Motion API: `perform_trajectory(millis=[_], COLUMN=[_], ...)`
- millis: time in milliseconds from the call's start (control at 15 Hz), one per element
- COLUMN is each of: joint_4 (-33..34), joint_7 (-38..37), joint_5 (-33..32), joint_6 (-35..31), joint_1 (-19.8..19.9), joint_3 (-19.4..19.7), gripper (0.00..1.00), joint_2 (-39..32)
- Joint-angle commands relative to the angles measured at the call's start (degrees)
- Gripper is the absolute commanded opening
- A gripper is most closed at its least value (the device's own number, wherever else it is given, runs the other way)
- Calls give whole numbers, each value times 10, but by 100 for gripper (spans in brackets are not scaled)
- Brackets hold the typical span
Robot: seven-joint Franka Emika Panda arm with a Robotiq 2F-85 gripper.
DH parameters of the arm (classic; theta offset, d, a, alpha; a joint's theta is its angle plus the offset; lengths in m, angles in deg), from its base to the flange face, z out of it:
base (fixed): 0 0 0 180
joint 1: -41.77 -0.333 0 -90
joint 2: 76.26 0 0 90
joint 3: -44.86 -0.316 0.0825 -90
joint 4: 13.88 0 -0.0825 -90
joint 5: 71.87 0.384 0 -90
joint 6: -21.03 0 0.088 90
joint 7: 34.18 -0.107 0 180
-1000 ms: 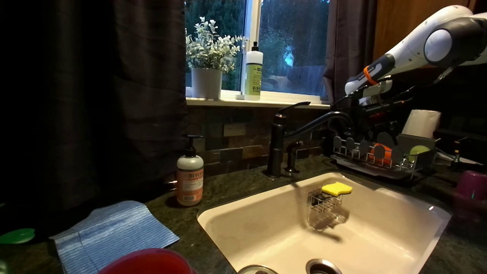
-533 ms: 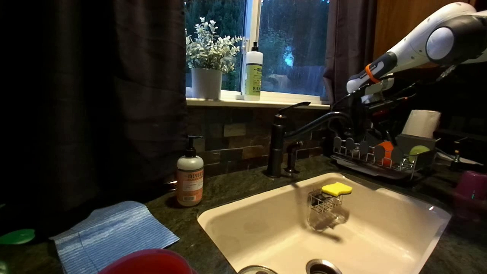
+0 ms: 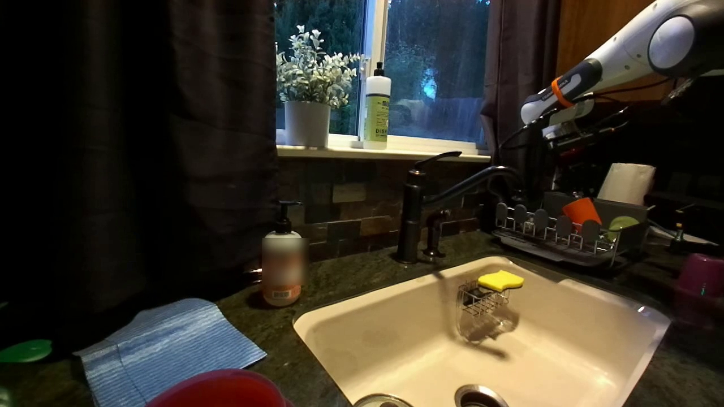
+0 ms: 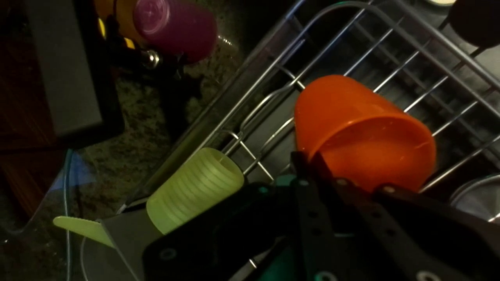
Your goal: Put the cup inside the sink then pour water inside
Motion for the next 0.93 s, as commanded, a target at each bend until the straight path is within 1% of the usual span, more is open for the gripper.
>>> perform_trajectory(millis=[0, 200, 333, 533, 667, 867], joint_4=[-88, -175, -221, -298, -352, -422], joint_7=[40, 80, 101, 149, 184, 246], joint_5=[-37, -87, -111, -108, -90, -68], joint_6=[-75, -155, -201, -268, -309, -351], joint_1=[-18, -41, -43, -44, -43, -48], joint_3=[-3, -6, -20, -37, -47, -60], gripper=[1, 1, 1, 1, 1, 1], joint_2=[70, 136, 177, 242, 286, 342])
